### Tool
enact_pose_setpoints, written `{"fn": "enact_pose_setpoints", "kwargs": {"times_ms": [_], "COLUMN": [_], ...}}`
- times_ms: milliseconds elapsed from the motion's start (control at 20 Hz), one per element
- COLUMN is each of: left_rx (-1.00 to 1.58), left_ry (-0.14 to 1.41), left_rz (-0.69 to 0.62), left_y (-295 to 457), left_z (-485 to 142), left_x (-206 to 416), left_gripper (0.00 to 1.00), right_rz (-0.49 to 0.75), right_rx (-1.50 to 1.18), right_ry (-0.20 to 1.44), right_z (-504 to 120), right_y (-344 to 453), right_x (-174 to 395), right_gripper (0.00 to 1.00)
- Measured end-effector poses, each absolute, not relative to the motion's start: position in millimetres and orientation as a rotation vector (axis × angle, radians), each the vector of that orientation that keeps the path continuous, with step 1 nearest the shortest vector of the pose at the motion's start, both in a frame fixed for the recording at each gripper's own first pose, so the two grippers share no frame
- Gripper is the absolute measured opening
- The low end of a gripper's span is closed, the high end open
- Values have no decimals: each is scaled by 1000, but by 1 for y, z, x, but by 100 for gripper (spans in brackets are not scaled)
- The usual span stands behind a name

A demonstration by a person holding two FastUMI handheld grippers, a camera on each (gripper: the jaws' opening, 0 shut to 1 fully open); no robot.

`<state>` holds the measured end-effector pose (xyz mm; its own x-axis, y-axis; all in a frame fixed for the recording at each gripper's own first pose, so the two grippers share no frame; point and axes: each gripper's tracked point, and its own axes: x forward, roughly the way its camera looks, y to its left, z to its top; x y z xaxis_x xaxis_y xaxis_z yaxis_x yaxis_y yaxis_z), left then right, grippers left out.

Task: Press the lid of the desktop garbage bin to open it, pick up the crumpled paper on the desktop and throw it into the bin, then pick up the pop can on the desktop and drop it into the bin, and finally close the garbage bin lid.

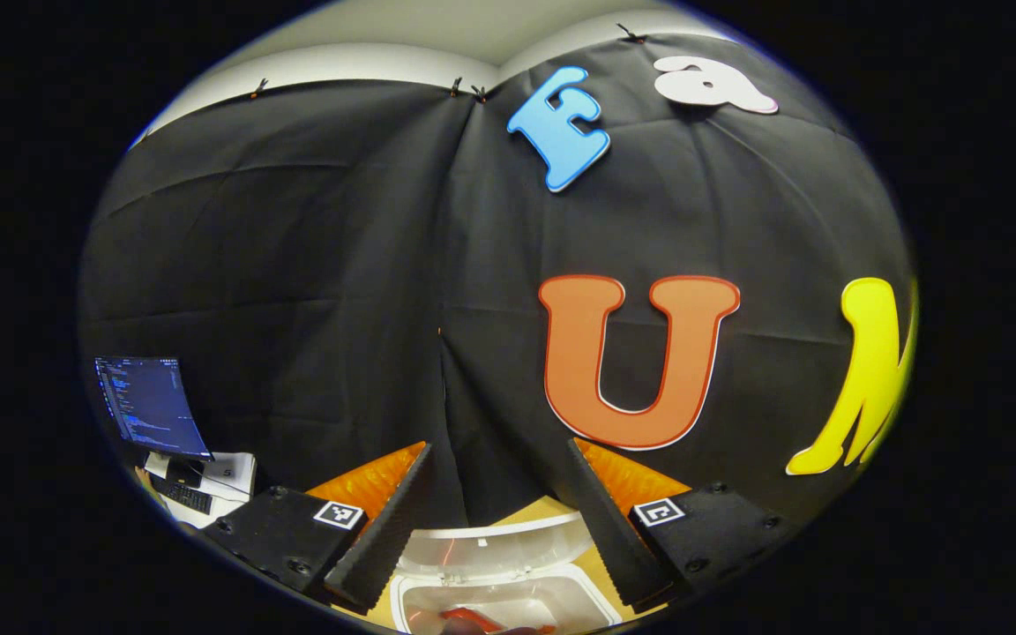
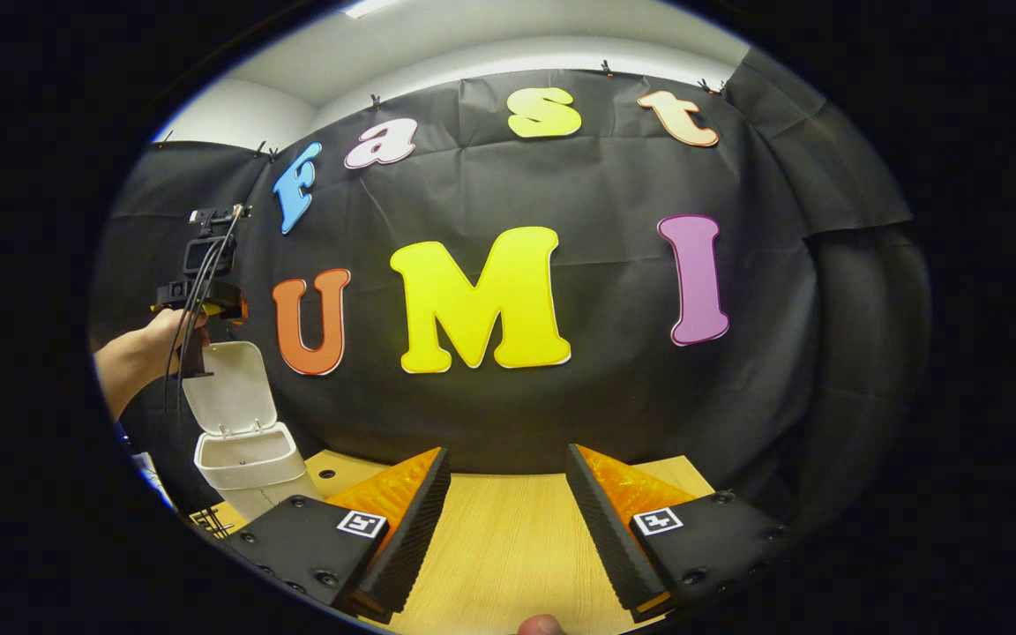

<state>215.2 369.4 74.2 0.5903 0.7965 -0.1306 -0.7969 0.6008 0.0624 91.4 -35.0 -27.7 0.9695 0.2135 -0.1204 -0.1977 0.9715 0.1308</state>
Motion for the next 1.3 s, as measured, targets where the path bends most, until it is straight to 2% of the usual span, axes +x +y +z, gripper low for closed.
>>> {"fn": "enact_pose_setpoints", "kwargs": {"times_ms": [250, 750, 1000, 1300], "left_rx": [-96, -112, -142, -163], "left_ry": [258, 211, 223, 303], "left_rz": [933, 913, 919, 928], "left_y": [374, 303, 263, 244], "left_z": [42, 15, -32, -93], "left_x": [219, 184, 161, 148], "left_gripper": [95, 97, 93, 94], "right_rz": [217, 265, 292, 311], "right_rx": [115, 95, 68, 45], "right_ry": [148, 124, 112, 125], "right_z": [-31, -32, -31, -34], "right_y": [-28, -26, -33, -37], "right_x": [87, 69, 64, 58], "right_gripper": [86, 84, 86, 86]}}
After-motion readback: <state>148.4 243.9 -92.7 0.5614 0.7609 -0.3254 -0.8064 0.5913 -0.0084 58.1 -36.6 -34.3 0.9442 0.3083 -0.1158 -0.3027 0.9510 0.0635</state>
